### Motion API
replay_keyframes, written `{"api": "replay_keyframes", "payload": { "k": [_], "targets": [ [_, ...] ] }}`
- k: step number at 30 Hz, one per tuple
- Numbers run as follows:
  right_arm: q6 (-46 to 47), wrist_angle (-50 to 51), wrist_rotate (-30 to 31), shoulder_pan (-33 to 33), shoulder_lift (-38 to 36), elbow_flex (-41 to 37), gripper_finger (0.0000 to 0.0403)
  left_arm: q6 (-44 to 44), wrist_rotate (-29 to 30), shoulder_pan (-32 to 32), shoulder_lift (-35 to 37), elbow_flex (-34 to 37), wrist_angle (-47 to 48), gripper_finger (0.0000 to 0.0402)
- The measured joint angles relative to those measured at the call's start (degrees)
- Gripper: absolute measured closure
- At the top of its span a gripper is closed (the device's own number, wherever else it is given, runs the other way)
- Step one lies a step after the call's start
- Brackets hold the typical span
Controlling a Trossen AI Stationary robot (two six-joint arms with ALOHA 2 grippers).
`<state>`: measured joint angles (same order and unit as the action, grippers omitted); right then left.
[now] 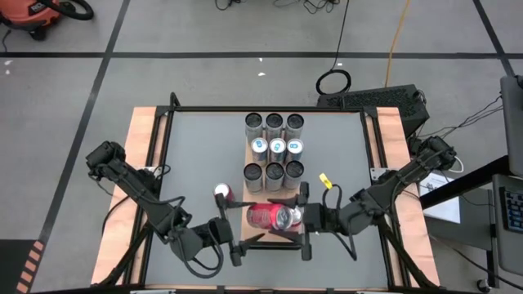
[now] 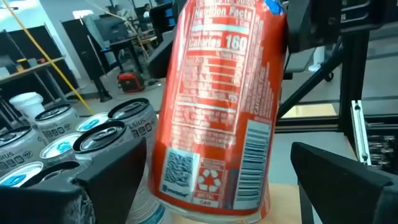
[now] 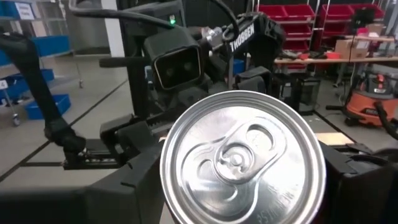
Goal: Place canned beverage on shelf
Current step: Put the right red soda can on the shelf aligned with the other red soda can
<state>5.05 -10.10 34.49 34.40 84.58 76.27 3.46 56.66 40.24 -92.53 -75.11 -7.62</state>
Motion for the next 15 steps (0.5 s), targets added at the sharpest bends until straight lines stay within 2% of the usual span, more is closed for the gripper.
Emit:
{"api": "replay_keyframes", "payload": {
  "k": [6,15],
  "targets": [
    [1.1,0.7,-0.1,-0.9,0.4,0.0,0.0166,0.0,0.0,-1.6,-0.1,0.0,1.4,0.0011],
    [1.8,1.0,-0.2,-1.4,0.7,0.0,0.0165,-0.1,-1.0,-3.1,-0.1,0.0,3.1,0.0060]
  ]
}}
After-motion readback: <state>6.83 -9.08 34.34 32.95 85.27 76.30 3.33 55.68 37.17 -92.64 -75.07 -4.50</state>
